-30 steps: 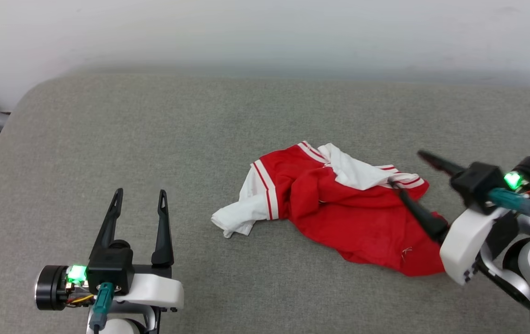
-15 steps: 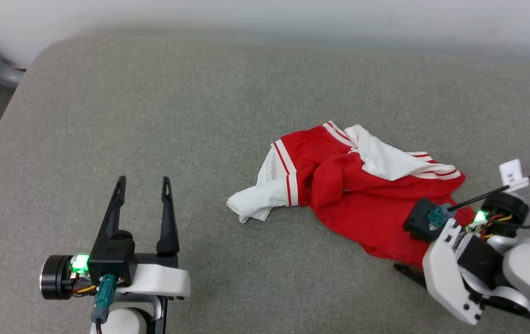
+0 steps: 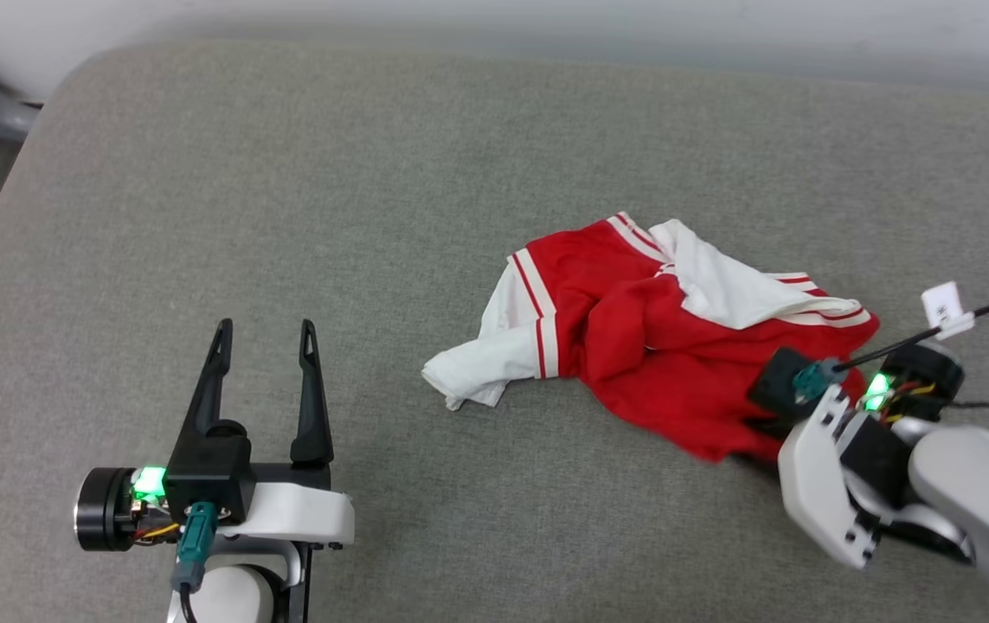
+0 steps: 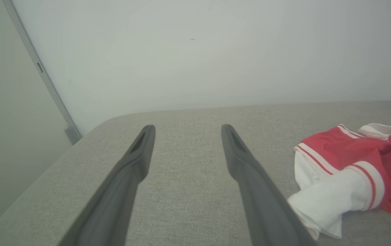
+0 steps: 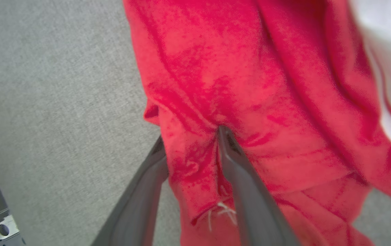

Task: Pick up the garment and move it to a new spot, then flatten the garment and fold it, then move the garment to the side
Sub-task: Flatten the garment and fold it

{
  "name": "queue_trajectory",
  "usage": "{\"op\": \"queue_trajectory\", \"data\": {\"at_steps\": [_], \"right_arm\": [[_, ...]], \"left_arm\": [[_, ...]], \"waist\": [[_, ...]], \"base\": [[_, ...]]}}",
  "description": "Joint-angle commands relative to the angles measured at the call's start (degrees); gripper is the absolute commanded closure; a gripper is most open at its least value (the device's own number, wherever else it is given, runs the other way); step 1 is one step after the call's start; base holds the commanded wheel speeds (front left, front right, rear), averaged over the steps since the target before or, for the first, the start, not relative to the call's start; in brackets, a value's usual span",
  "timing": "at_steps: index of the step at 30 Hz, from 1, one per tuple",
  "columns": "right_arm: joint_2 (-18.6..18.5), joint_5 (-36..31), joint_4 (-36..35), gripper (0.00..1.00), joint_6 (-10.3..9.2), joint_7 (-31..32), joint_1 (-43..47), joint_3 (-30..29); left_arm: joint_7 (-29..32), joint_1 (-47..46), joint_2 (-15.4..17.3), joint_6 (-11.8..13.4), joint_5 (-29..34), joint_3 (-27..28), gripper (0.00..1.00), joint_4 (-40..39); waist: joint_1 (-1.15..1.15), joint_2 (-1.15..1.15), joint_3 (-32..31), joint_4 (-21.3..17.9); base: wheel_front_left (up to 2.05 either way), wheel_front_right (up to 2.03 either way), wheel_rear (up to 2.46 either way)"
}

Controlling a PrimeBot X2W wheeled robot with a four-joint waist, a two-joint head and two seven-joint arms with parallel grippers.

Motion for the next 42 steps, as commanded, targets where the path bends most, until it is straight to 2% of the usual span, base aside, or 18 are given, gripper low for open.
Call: {"op": "queue_trajectory", "data": {"at_steps": [1,4,7,15,19,26,33,34,35,36,37,42], "right_arm": [[0.0,0.2,0.9,1.00,-0.15,-2.0,-1.5,-0.4],[-0.3,1.0,-0.2,1.00,-0.12,-6.1,-2.8,-2.2],[-2.0,1.6,-2.3,1.00,-0.12,-8.9,-1.9,-4.5],[-8.6,5.1,-11.2,1.00,-0.12,-10.8,12.9,-15.2],[-9.5,6.8,-11.8,1.00,-0.11,-10.7,22.9,-21.3],[-5.6,8.2,-7.3,1.00,-0.11,-10.1,38.3,-30.3],[-0.1,4.3,-0.5,1.00,-0.14,-10.4,44.0,-34.9],[0.9,3.9,-0.5,0.77,-0.14,-10.9,44.1,-35.6],[1.7,3.2,-0.9,0.36,-0.13,-11.7,44.0,-36.6],[1.7,3.2,-0.9,0.36,-0.13,-11.7,44.0,-36.6],[2.1,2.2,-1.3,0.00,-0.13,-12.8,43.8,-37.9],[5.1,-3.3,-4.8,0.00,-0.12,-17.2,44.2,-44.7]], "left_arm": [[-0.1,0.5,-0.4,-0.4,0.5,0.4,0.00,0.2],[-0.1,1.3,-0.7,-1.1,0.9,1.0,0.00,0.7],[-0.1,2.1,-1.0,-1.7,1.2,1.5,0.00,1.0],[-0.1,6.7,-1.8,-2.4,1.8,3.3,0.00,1.9],[-0.1,8.3,-2.3,-2.7,2.1,3.8,0.00,1.8],[-0.1,8.9,-2.7,-3.7,2.5,4.4,0.00,2.2],[-0.1,8.7,-3.3,-4.2,3.3,4.3,0.00,2.8],[-0.1,8.8,-3.3,-4.2,3.4,4.3,0.00,2.8],[-0.1,9.1,-3.3,-4.3,3.4,4.4,0.00,2.9],[-0.1,9.1,-3.3,-4.3,3.4,4.4,0.00,2.9],[-0.1,9.3,-3.3,-4.3,3.3,4.6,0.00,2.9],[-0.1,9.3,-2.8,-4.9,3.3,5.2,0.00,3.0]], "waist": [[0.00,0.00,-1.2,-0.8],[0.00,0.00,-2.9,-1.6],[0.00,0.00,-4.7,-2.2],[0.00,0.00,-10.1,-4.6],[0.00,0.00,-11.1,-5.3],[0.00,0.00,-11.2,-5.5],[0.00,0.00,-11.1,-5.2],[0.00,0.00,-11.3,-5.3],[0.00,0.00,-11.5,-5.5],[0.00,0.00,-11.5,-5.5],[0.00,0.00,-11.7,-5.6],[0.00,0.00,-12.8,-6.6]], "base": [[0.00,0.00,0.00],[0.00,0.00,0.00],[0.00,0.00,0.00],[0.00,0.00,0.00],[0.00,0.00,0.00],[0.00,0.00,0.00],[0.00,0.00,0.00],[0.00,0.00,0.00],[0.00,0.00,0.00],[0.00,0.00,0.00],[0.00,0.00,0.00],[0.00,0.00,0.00]]}}
